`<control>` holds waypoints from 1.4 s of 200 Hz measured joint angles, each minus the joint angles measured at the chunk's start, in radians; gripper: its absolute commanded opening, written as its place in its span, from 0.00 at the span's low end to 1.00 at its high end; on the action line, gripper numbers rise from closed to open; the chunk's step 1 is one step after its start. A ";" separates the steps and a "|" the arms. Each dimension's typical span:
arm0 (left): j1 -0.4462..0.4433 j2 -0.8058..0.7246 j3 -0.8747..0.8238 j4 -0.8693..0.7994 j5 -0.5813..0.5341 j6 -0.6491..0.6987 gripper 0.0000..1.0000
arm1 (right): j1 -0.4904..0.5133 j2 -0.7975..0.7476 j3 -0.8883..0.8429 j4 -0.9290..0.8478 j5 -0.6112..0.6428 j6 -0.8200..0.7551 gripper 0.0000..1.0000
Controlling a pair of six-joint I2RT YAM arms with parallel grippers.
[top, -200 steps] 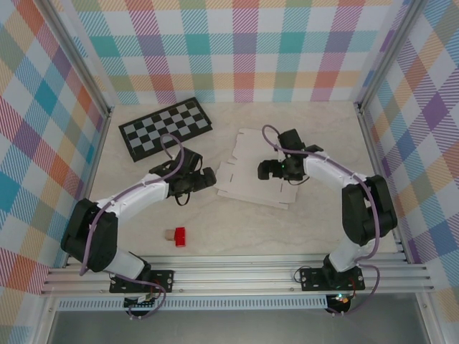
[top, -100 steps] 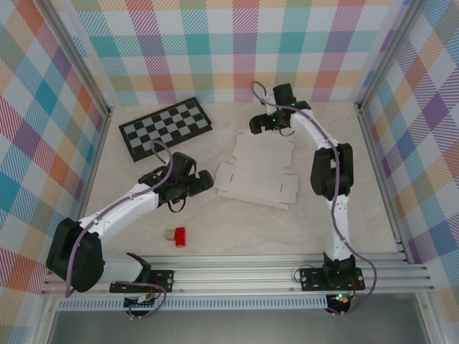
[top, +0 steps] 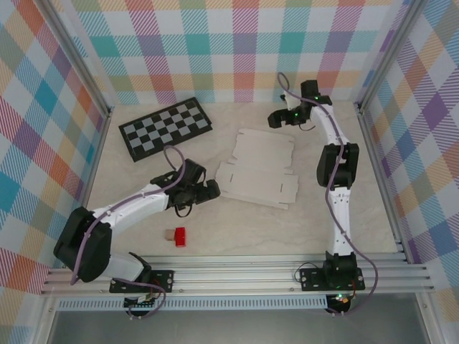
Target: Fold the paper box
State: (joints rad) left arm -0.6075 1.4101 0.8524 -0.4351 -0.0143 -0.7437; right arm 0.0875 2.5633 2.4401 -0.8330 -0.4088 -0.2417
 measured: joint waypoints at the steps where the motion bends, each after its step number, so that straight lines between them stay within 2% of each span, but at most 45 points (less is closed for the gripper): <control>1: -0.001 0.003 0.000 0.000 0.000 0.000 1.00 | -0.001 0.001 0.000 0.000 -0.001 0.000 0.94; 46: -0.023 0.057 0.009 0.000 0.006 0.000 1.00 | -0.045 0.064 0.004 -0.050 -0.092 -0.015 0.76; 70: -0.025 0.071 0.033 0.000 0.006 0.000 1.00 | -0.063 0.080 0.004 -0.080 -0.140 -0.021 0.63; 102: -0.025 0.075 0.047 0.000 0.006 0.000 1.00 | -0.078 0.080 0.004 -0.104 -0.211 -0.037 0.55; 155: -0.025 0.076 0.048 -0.001 0.005 0.000 1.00 | -0.094 0.080 -0.025 -0.129 -0.248 -0.055 0.63; 179: -0.025 0.076 0.048 -0.001 0.003 0.000 1.00 | -0.107 0.080 -0.025 -0.125 -0.247 -0.055 0.63; 219: -0.025 0.094 0.049 0.000 0.003 0.000 1.00 | -0.160 0.080 -0.040 -0.114 -0.247 -0.044 0.52; 236: -0.025 0.113 0.050 0.000 0.003 0.000 1.00 | -0.177 0.080 -0.066 -0.109 -0.247 -0.045 0.44; 280: -0.025 0.129 0.064 0.002 0.003 0.000 1.00 | -0.179 0.080 -0.096 -0.107 -0.270 -0.044 0.37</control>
State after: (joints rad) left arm -0.6327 1.5387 0.9165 -0.4332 -0.0116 -0.7437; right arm -0.0917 2.6431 2.3444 -0.9401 -0.6788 -0.2855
